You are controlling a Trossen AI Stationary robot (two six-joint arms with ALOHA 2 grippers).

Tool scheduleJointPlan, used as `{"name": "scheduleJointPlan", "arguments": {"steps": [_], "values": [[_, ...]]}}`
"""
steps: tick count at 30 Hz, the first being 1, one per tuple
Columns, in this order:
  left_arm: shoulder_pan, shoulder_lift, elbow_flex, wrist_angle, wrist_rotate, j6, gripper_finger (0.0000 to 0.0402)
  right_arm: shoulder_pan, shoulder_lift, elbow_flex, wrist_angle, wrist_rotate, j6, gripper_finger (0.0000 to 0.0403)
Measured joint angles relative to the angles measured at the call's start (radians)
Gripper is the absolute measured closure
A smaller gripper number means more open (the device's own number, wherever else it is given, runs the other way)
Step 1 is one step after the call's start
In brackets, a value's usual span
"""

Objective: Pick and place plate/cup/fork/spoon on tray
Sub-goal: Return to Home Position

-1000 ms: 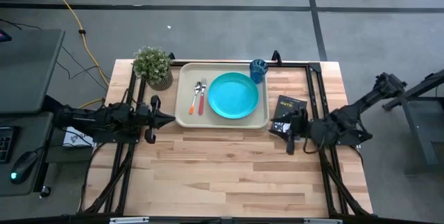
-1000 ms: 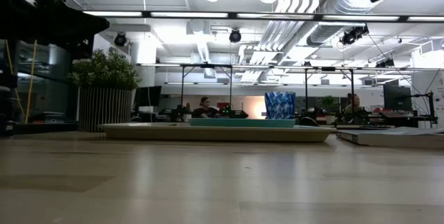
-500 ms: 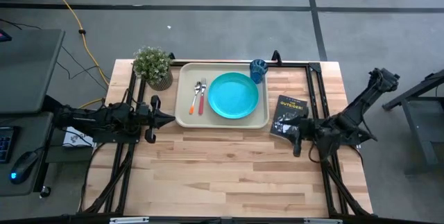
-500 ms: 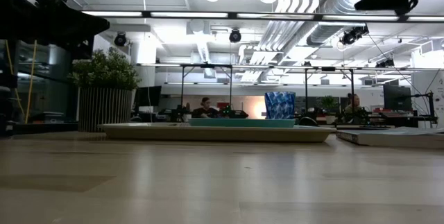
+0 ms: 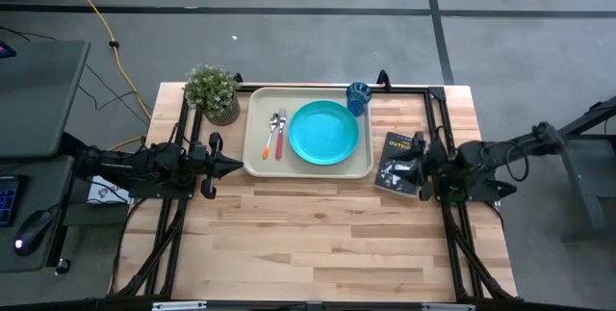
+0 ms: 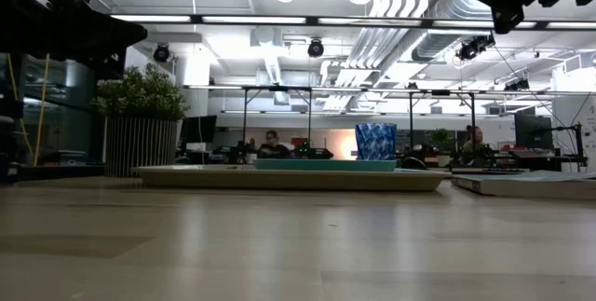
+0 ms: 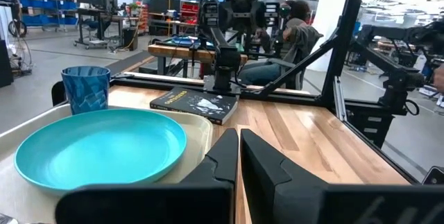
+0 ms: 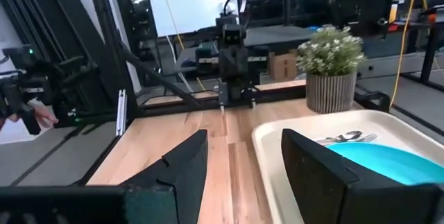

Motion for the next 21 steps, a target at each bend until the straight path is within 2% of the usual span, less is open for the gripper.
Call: {"name": "scheduleJointPlan", "arguments": {"steps": [4, 11, 15, 21], "values": [[0.0, 0.0, 0.0, 0.0, 0.0, 0.0, 0.0401, -0.024, -0.099, -0.017, -0.068, -0.011, 0.017, 0.0226], [0.0, 0.0, 0.0, 0.0, 0.0, 0.0, 0.0401, -0.021, -0.243, -0.162, -0.023, -0.03, 0.016, 0.0226], [0.0, 0.0, 0.001, 0.0, 0.0, 0.0, 0.0401, -0.022, -0.336, -0.175, -0.023, -0.078, 0.016, 0.0226], [0.0, 0.002, 0.001, 0.001, 0.0, 0.0, 0.0402, -0.024, -0.344, -0.183, -0.017, -0.101, 0.008, 0.0226]]}}
